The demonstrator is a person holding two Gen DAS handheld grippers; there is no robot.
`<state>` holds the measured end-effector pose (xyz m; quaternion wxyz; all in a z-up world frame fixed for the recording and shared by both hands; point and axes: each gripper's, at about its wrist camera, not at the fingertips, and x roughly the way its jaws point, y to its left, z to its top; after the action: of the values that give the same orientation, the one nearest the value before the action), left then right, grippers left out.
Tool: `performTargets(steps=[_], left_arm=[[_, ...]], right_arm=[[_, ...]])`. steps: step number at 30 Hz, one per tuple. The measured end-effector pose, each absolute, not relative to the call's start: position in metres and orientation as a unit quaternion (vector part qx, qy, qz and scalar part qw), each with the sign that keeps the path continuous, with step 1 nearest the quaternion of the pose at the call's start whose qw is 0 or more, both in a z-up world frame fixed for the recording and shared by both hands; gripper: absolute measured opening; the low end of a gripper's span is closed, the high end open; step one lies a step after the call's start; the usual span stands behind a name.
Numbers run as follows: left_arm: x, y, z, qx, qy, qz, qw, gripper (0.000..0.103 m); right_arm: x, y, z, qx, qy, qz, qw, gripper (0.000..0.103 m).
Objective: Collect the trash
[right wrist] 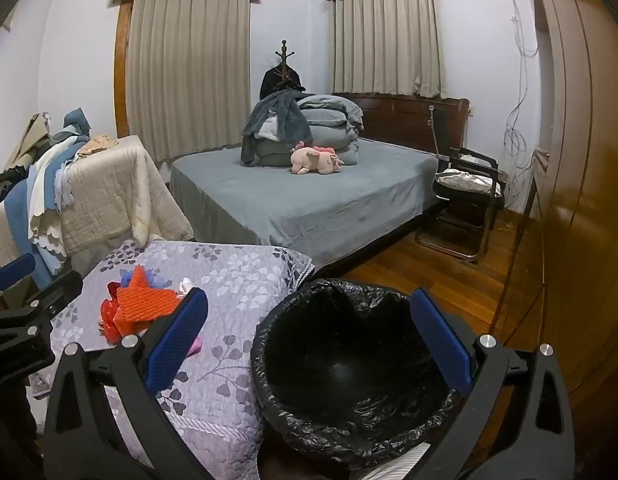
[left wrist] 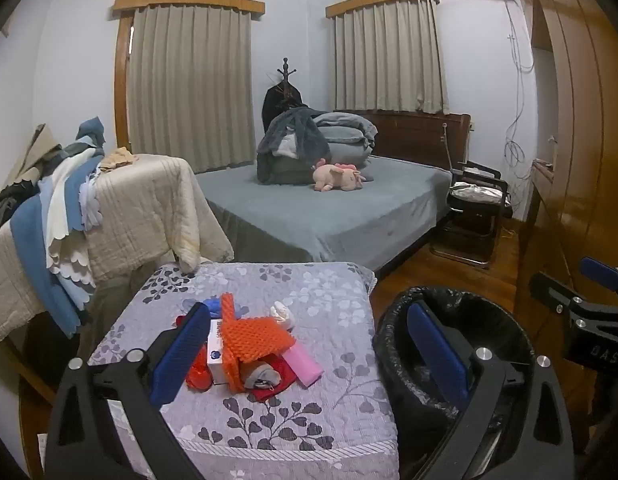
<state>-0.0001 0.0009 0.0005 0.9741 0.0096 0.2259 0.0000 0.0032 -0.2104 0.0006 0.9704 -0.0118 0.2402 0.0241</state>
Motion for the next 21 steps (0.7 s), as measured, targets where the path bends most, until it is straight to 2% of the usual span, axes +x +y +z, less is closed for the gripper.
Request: performTargets(steps=[21], left_arm=[[-0.0013,0.0054,0.0011,0.017,0.225,0.006,0.974,0.097]], right_arm=[[0.0042,-0.2093,-0.0018,-0.015,0.239,0.025,0.971,0.098]])
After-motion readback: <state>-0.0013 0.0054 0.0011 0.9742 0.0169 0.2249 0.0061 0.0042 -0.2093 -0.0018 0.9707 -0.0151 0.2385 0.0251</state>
